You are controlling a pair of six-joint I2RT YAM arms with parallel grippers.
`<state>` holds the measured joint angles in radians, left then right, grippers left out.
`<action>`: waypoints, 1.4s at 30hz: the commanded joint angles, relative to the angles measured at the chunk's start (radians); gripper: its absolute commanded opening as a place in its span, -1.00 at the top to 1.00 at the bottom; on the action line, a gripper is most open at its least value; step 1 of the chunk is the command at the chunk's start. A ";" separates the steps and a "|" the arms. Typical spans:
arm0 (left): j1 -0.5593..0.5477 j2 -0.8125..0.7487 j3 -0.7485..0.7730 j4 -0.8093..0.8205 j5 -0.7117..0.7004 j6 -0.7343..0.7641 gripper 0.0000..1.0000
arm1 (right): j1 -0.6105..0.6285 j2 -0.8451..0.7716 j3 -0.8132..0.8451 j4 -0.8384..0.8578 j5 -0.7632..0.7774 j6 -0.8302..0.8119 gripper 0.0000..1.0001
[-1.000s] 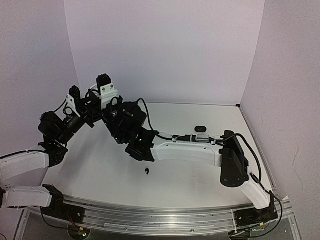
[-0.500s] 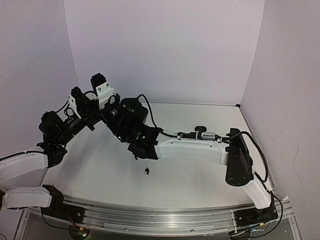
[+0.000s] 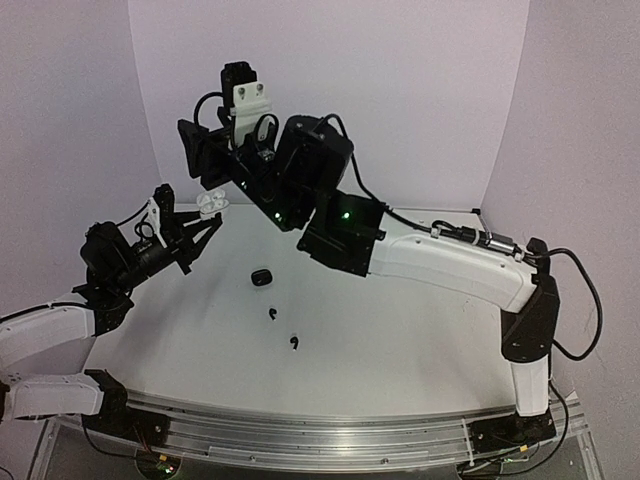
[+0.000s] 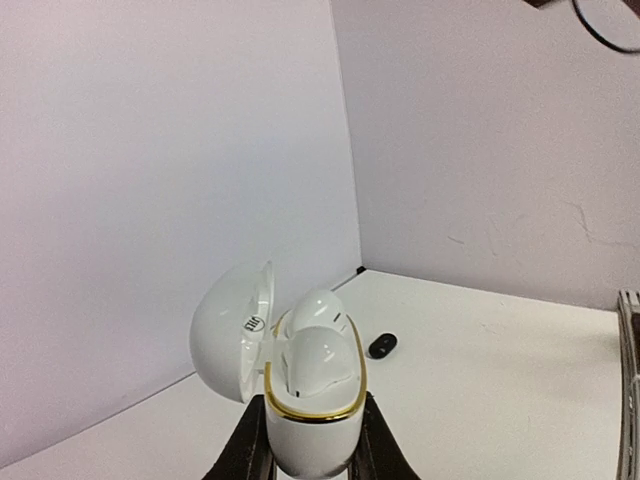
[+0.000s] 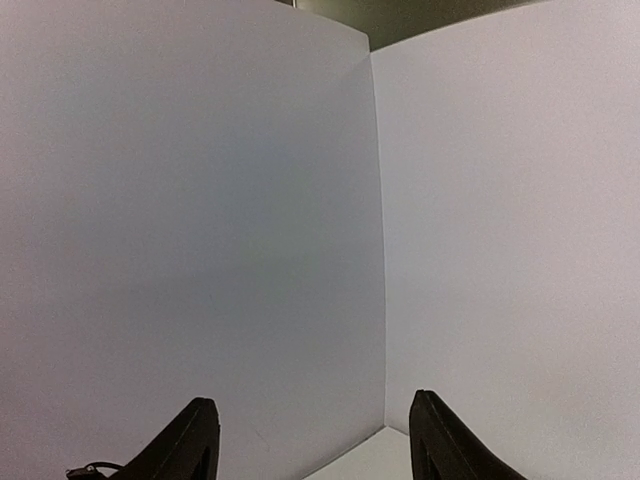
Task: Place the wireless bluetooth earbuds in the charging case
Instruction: Close the charging case with the earbuds, then pass from the left arm to the right
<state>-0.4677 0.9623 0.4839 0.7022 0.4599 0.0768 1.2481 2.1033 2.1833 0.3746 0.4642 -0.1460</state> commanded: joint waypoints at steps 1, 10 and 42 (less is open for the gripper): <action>0.003 -0.025 0.011 -0.054 0.199 0.329 1.00 | -0.101 -0.027 0.095 -0.434 -0.088 0.282 -0.28; 0.003 -0.037 0.034 -0.192 0.266 0.691 1.00 | -0.129 -0.063 -0.053 -0.594 -0.273 0.389 -0.25; 0.131 0.128 0.162 -0.091 0.573 -0.413 1.00 | -0.225 -0.342 -0.297 -0.571 -0.602 0.231 -0.97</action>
<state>-0.3851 1.0101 0.6337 0.3870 0.8000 0.3214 1.0366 1.8764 1.9241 -0.2496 0.0271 0.1606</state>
